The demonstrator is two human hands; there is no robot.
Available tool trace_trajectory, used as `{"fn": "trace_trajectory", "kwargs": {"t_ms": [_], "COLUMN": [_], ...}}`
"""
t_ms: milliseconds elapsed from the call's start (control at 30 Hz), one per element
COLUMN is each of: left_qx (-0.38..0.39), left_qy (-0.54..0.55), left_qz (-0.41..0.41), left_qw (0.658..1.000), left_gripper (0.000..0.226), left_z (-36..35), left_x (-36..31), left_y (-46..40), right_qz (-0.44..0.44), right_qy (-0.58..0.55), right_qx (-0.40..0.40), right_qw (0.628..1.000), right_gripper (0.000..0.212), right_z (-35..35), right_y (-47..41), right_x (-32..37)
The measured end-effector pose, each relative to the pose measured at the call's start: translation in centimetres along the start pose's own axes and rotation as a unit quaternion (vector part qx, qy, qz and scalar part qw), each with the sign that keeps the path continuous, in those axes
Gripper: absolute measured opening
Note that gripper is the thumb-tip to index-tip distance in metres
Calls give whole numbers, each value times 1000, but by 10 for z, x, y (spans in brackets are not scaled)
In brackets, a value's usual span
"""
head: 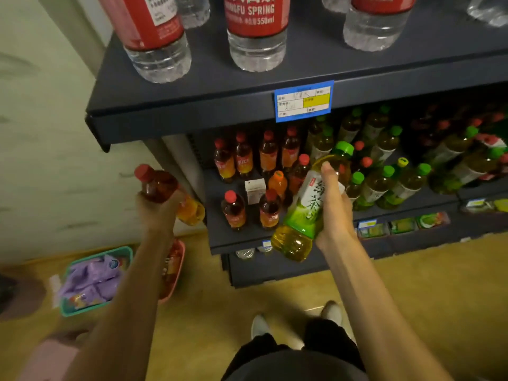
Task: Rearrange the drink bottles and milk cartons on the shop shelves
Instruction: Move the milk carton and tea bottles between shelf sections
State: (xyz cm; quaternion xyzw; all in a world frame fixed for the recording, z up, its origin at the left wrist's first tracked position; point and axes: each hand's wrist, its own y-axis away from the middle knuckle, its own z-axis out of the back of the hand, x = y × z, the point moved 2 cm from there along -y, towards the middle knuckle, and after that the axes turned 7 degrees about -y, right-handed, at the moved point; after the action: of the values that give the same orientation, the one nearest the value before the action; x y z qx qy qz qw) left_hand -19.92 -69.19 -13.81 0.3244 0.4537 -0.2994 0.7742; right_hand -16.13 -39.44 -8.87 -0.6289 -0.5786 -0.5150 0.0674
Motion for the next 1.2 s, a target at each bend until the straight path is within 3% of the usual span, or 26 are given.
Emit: {"fn": "trace_trajectory", "kwargs": {"t_ms": [200, 533, 800, 933, 1200], "left_qx": [102, 171, 207, 232, 283], "left_qy": [-60, -216, -277, -325, -343], "left_qz": [-60, -79, -68, -93, -120], "left_qw": [991, 958, 936, 912, 888], "left_gripper": [44, 56, 73, 60, 65], "left_z": [-36, -89, -119, -129, -156], "left_x": [11, 27, 37, 38, 41], "left_y": [-60, -104, -121, -125, -123], "right_qz": [86, 187, 186, 179, 158], "right_qy": [97, 148, 154, 149, 129], "right_qx": [-20, -24, -5, 2, 1], "right_qw": [991, 971, 971, 973, 979], "right_gripper": [28, 17, 27, 26, 38], "right_z": [-12, 4, 17, 22, 33], "right_y": [9, 7, -8, -14, -23], "right_x": [8, 1, -5, -7, -6]}}
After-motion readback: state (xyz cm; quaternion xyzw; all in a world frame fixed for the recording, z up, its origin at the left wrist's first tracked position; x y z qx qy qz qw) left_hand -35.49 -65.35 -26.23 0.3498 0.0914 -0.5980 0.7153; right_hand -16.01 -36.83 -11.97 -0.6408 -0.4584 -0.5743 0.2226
